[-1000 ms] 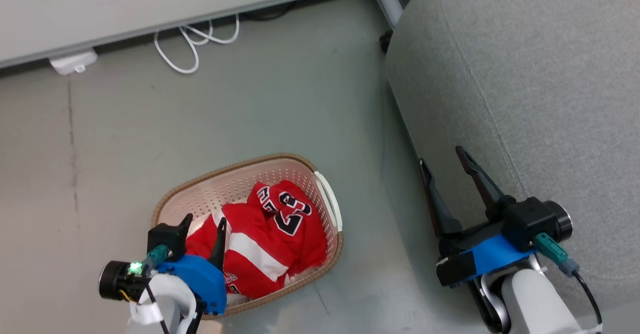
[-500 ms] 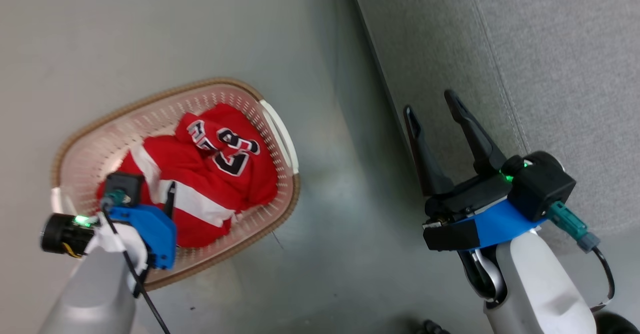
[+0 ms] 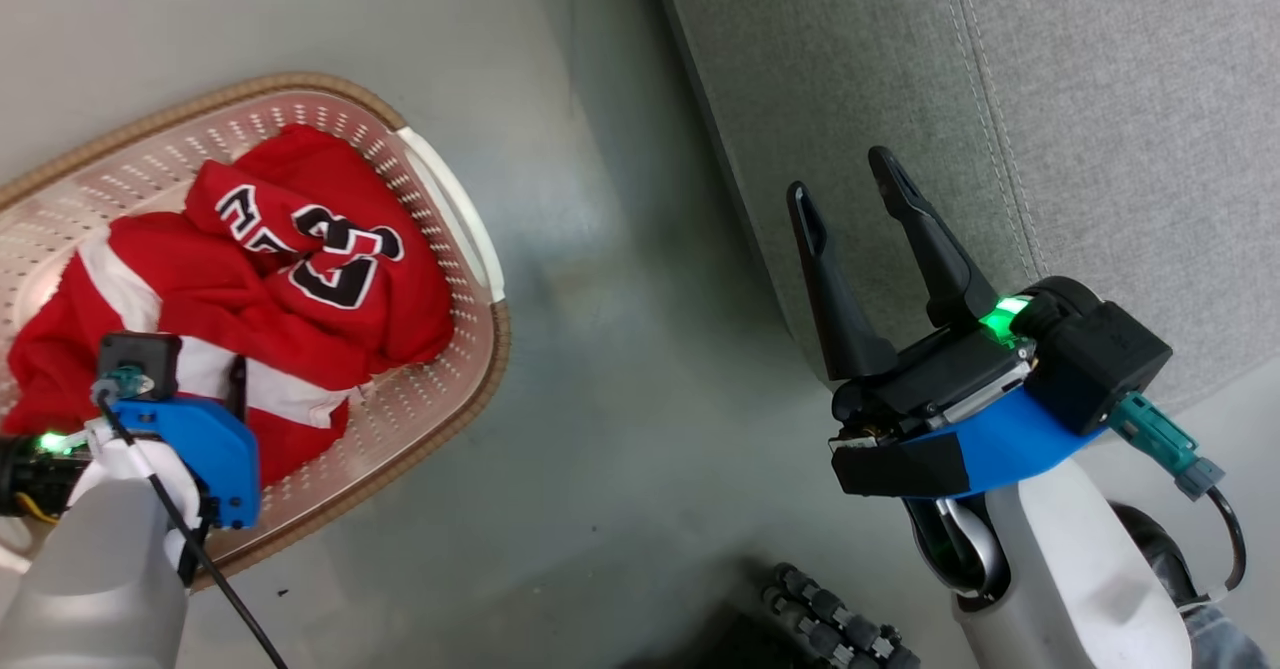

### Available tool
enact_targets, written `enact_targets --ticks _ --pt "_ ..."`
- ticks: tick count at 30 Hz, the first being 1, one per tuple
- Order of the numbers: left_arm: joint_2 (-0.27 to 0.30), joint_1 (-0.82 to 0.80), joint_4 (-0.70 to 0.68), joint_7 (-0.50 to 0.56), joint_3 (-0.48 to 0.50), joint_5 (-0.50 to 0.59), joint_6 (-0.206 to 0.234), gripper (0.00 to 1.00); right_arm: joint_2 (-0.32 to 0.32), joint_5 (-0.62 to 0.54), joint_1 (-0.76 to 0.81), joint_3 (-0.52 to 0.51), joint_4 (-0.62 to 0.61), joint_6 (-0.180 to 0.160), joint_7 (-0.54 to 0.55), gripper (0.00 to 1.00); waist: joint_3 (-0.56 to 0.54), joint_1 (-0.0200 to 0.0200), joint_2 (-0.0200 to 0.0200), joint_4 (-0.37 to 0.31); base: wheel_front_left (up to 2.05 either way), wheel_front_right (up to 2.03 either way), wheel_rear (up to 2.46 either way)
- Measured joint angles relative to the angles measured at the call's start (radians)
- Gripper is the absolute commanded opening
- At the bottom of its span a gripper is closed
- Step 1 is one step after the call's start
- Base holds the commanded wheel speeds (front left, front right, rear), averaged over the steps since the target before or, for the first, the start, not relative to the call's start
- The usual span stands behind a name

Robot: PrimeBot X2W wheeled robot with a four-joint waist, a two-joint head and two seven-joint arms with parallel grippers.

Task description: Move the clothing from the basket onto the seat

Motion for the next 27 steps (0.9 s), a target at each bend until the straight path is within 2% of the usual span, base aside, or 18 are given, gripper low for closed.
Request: enact_targets --ticks 8,9,12,13,27 --pt "0.013 -0.014 0.031 0.003 -0.003 -0.01 0.005 1.0 0.0 0.018 -0.007 0.007 -0.009 0.0 0.0 1.0 0.025 -0.0001 0.0 -0.026 0.0 0.0 0.0" --pt "0.015 -0.017 0.032 0.003 -0.004 -0.01 0.005 0.82 0.0 0.021 -0.007 0.007 -0.009 0.0 0.0 1.0 0.025 -0.0001 0.0 -0.027 0.0 0.0 0.0" --pt "0.018 -0.019 0.037 0.002 -0.011 -0.01 0.005 0.06 0.0 0.023 -0.008 0.01 -0.007 0.0 0.0 1.0 0.024 -0.0001 0.0 -0.028 0.0 0.0 0.0" --pt "0.018 -0.019 0.038 0.002 -0.013 -0.01 0.005 0.0 0.0 0.024 -0.008 0.011 -0.007 0.0 0.0 1.0 0.024 -0.0001 0.0 -0.028 0.0 0.0 0.0" --pt "0.019 -0.019 0.047 -0.011 -0.039 -0.045 -0.001 0.0 0.0 0.027 -0.017 0.01 0.006 0.0 0.0 1.0 0.0 -0.0002 0.0 -0.026 0.0 0.0 0.0"
